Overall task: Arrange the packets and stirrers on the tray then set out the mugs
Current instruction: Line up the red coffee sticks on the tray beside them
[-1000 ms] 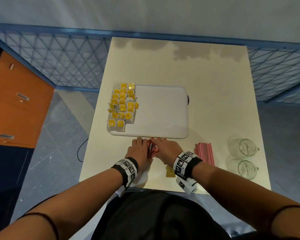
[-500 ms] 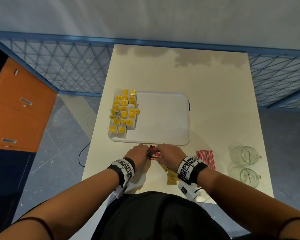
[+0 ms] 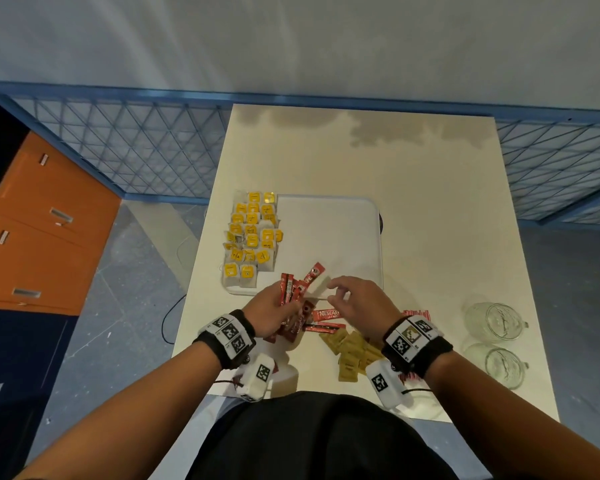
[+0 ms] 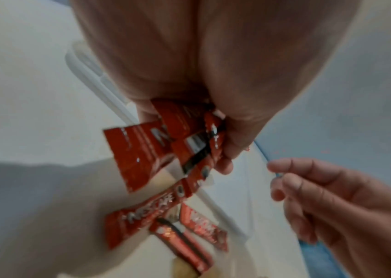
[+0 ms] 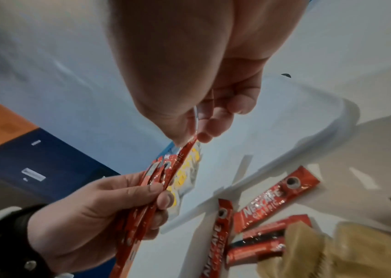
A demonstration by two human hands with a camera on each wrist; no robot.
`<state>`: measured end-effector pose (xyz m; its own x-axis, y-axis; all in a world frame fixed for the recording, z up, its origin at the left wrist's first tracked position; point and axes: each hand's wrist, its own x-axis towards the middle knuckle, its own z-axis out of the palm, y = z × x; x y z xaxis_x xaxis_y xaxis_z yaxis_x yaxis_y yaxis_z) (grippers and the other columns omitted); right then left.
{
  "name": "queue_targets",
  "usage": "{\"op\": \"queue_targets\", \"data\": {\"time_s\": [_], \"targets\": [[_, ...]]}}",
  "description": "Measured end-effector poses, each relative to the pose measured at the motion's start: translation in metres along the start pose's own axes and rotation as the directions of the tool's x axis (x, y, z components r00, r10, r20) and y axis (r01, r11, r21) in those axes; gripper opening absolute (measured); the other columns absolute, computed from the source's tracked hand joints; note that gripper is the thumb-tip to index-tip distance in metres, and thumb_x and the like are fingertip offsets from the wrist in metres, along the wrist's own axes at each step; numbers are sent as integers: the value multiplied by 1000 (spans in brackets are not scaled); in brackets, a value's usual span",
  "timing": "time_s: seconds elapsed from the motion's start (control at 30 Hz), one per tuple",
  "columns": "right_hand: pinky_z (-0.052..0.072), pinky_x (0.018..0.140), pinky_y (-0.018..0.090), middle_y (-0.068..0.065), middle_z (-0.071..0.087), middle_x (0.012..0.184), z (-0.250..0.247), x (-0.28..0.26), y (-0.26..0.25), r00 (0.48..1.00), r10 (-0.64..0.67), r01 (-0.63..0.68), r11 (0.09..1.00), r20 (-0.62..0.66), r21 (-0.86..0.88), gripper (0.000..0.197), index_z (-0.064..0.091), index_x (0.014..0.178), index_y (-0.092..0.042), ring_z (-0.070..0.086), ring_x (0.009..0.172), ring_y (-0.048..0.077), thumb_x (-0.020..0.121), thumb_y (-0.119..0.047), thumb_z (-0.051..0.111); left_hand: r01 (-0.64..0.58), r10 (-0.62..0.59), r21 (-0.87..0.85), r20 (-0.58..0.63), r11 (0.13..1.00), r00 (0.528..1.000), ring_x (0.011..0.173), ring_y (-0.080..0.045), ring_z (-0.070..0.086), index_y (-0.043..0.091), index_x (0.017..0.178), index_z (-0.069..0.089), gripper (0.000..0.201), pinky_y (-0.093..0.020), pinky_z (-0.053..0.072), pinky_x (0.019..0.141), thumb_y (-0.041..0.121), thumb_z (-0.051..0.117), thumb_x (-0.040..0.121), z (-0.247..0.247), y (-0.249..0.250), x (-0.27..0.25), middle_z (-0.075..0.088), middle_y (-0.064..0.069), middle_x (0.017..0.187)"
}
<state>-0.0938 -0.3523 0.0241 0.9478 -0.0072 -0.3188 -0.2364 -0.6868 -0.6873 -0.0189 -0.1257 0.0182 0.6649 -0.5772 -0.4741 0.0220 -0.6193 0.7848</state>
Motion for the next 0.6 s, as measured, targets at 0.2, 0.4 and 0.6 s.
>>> {"op": "queue_targets", "data": {"time_s": [0.2, 0.4, 0.6], "targets": [[47, 70, 23, -15, 65, 97, -16, 5, -13, 998, 56, -46, 973, -37, 225, 31, 59, 132, -29, 60, 64, -3, 102, -37, 57, 93, -52, -391, 115, 916, 992, 59, -21, 62, 0, 97, 55, 14, -34, 53, 63, 13, 54, 102, -8, 20, -3, 65, -10, 74], [52, 74, 29, -1, 70, 98, -33, 19, -19, 992, 112, -80, 907, -54, 412, 36, 55, 136, -25, 63, 72, 5, 104, -43, 52, 129, -68, -466, 145, 875, 987, 73, -28, 63, -2, 115, 51, 20, -35, 55, 68, 11, 57, 100, -2, 42, -9, 68, -8, 84], [50, 64, 25, -3, 70, 86, -43, 26, -16, 996, 92, -73, 868, -15, 490, 15, 73, 103, -16, 55, 60, 0, 100, -28, 64, 86, -59, -503, 71, 860, 996, 51, -16, 58, 9, 101, 53, 6, -28, 51, 54, 11, 59, 100, 3, 57, -12, 66, -5, 72]]}}
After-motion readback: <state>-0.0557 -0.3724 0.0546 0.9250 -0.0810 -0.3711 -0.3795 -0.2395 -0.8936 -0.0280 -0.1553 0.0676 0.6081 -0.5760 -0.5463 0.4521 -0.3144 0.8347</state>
